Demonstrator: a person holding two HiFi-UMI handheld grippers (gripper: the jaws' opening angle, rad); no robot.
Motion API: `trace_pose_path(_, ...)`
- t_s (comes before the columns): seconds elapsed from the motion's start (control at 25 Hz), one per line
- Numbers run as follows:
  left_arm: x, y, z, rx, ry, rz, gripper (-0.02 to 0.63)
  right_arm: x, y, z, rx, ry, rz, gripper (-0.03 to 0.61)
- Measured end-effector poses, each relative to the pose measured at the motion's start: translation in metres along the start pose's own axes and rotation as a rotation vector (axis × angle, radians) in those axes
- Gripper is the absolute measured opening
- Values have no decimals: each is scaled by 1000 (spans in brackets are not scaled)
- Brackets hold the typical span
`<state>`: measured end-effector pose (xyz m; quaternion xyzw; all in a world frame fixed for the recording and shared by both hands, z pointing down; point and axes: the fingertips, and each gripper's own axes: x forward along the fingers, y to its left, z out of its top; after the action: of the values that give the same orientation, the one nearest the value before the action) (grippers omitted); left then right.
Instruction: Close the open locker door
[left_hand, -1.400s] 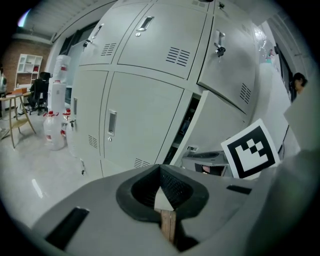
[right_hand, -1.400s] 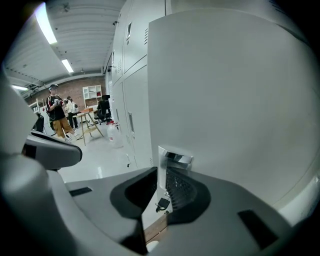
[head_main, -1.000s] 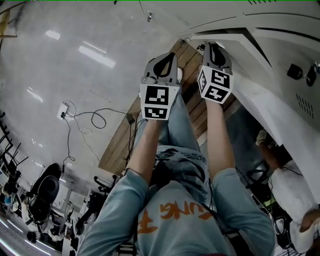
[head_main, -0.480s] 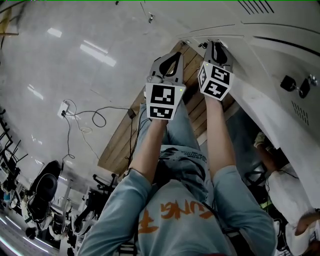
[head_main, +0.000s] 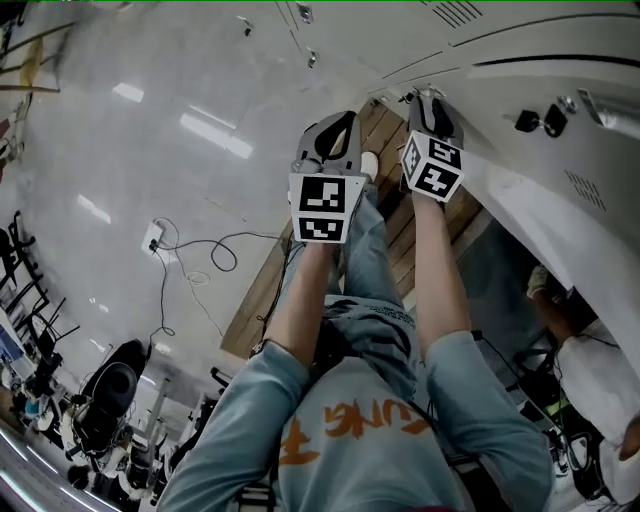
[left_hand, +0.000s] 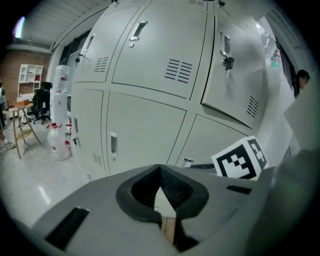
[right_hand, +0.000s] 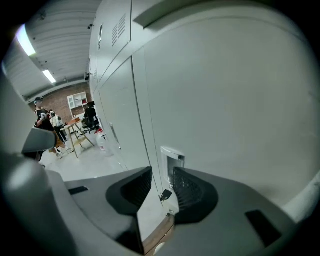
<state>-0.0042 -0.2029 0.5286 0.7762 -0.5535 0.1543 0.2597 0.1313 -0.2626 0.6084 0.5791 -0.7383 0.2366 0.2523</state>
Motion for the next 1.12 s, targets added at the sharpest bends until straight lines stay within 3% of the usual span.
trace_pose_path(0.32, -50, -8, 70, 41, -134, -8, 17, -106, -4, 56, 80, -196, -38, 123)
trace_pose_path(0.6, -95, -53, 119, 56, -263, -168, 17, -202, -12, 116, 90, -405, -111, 55)
trace_pose_path(0.76, -129, -77, 140, 130, -301, -204, 17, -264, -9, 139, 92, -495, -133, 44)
trace_pose_path(0.96, -160, -112, 191, 222, -409, -273, 18, -330, -13, 175, 97, -641, -151, 35)
trace_pose_path(1.12, -187, -138, 224, 321, -486, -303, 17, -371, -5, 203, 43, -712, -151, 32)
